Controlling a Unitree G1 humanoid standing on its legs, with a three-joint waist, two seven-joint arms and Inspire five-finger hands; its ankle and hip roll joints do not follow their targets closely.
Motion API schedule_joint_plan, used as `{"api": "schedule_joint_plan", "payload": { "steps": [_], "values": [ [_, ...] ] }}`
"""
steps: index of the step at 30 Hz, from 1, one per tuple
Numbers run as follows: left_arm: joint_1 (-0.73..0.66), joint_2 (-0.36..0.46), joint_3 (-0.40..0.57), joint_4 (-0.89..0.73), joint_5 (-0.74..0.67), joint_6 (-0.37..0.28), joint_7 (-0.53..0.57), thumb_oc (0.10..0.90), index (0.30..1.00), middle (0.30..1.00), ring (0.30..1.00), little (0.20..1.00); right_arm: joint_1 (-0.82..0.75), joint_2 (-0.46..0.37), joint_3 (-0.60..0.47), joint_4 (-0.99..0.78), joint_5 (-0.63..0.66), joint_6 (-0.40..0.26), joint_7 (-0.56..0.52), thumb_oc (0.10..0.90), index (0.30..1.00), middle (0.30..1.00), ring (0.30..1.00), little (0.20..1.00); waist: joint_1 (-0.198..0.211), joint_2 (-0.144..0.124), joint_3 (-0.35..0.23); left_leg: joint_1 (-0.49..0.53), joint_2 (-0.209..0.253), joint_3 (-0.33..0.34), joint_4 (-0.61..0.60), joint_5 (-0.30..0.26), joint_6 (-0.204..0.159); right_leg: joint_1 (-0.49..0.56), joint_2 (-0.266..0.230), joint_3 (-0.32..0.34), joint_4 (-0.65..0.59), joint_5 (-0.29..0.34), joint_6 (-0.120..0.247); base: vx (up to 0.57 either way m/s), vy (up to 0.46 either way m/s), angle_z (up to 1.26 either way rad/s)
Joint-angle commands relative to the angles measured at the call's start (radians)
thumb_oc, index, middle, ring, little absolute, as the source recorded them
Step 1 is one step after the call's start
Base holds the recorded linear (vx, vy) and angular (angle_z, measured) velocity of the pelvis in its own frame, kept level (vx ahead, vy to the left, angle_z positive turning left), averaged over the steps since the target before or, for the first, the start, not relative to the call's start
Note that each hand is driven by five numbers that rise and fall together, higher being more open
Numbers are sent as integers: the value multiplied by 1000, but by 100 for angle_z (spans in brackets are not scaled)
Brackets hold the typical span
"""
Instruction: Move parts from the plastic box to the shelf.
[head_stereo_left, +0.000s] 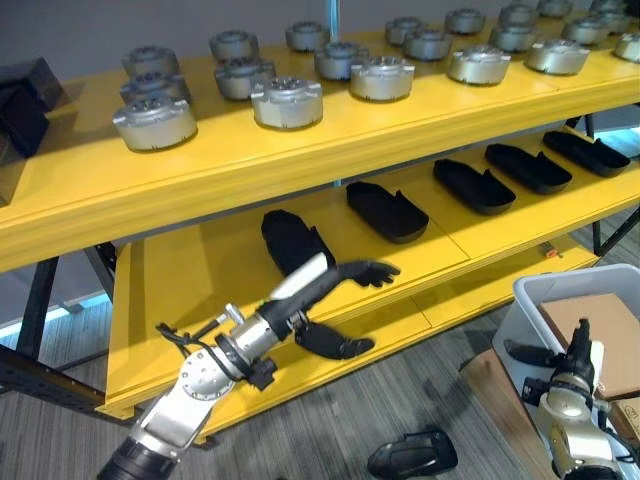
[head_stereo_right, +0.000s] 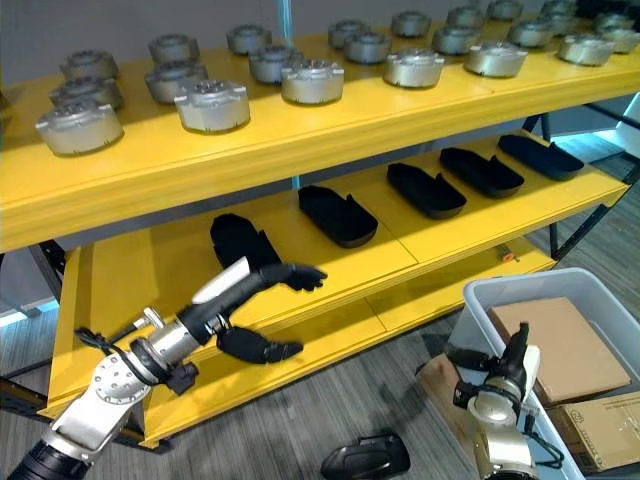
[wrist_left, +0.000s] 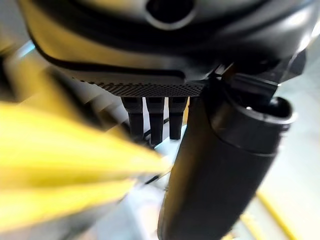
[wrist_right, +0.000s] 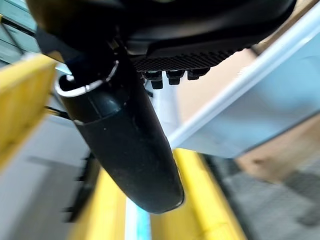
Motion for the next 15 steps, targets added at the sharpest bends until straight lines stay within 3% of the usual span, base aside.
{"api": "schedule_joint_plan", "payload": {
  "steps": [1,2,3,5,6,7,9,11,14,15],
  "values": [
    [-2,24,21,88,28,23,-7,900,1000,1000,1000,1000,-48,-111,35,80,-109,-50,127,900,1000,1000,1000,1000,11,9,18,72,-6,57,-2,-123,29,-48,45,-22,-13,14,-26,60,3,-15],
    [3,22,9,142,53,29,1,900,1000,1000,1000,1000,-48,-111,60,118,-102,-29,165,900,1000,1000,1000,1000,13,9,18,74,-6,59,-2,-128,29,-47,44,-25,-14,12,-23,61,-6,-12],
    [2,19,-18,233,90,-24,3,900,1000,1000,1000,1000,-47,-104,105,181,-84,-38,176,900,1000,1000,1000,1000,15,7,15,73,-5,62,-2,-129,28,-50,43,-29,-16,12,-23,47,-19,-5],
    [14,13,-43,311,118,-40,12,900,1000,1000,1000,1000,-47,-92,150,275,-89,-8,216,900,1000,1000,1000,1000,22,5,14,70,-1,67,-2,-128,25,-53,43,-35,-18,12,-20,58,-34,-1],
    [36,-22,-56,451,103,3,65,900,1000,1000,1000,1000,-40,-65,188,439,-138,-15,299,900,1000,1000,1000,1000,34,3,16,66,1,67,-2,-128,27,-53,42,-44,-17,10,-20,68,-39,-1],
    [39,-44,-57,530,95,-16,80,900,1000,1000,1000,1000,-39,-51,197,514,-156,-34,334,900,1000,1000,1000,1000,41,2,19,65,2,64,-2,-127,29,-51,41,-50,-16,9,-21,50,-48,-1],
    [45,-98,-42,687,65,1,117,900,1000,1000,1000,1000,-36,-22,216,633,-191,-10,423,900,1000,1000,1000,1000,57,-1,23,62,2,57,-2,-126,33,-45,39,-65,-17,4,-23,20,-32,6],
    [71,-172,33,906,56,8,125,900,1000,1000,1000,1000,-14,17,235,735,-237,70,546,900,1000,1000,1000,1000,77,-4,30,60,0,40,-2,-124,36,-33,39,-83,-17,0,-27,32,-27,7],
    [95,-220,114,1084,88,9,151,900,1000,1000,1000,1000,8,49,247,794,-278,121,674,900,1000,1000,1000,1000,93,-8,34,65,0,25,-2,-123,37,-19,37,-97,-19,-2,-27,60,-17,15],
    [100,-238,168,1195,113,-1,142,900,1000,1000,1000,1000,15,72,271,823,-318,155,781,900,1000,1000,1000,1000,104,-8,38,70,0,15,-2,-122,38,-8,32,-111,-20,-5,-28,93,-2,17]
  ]
}}
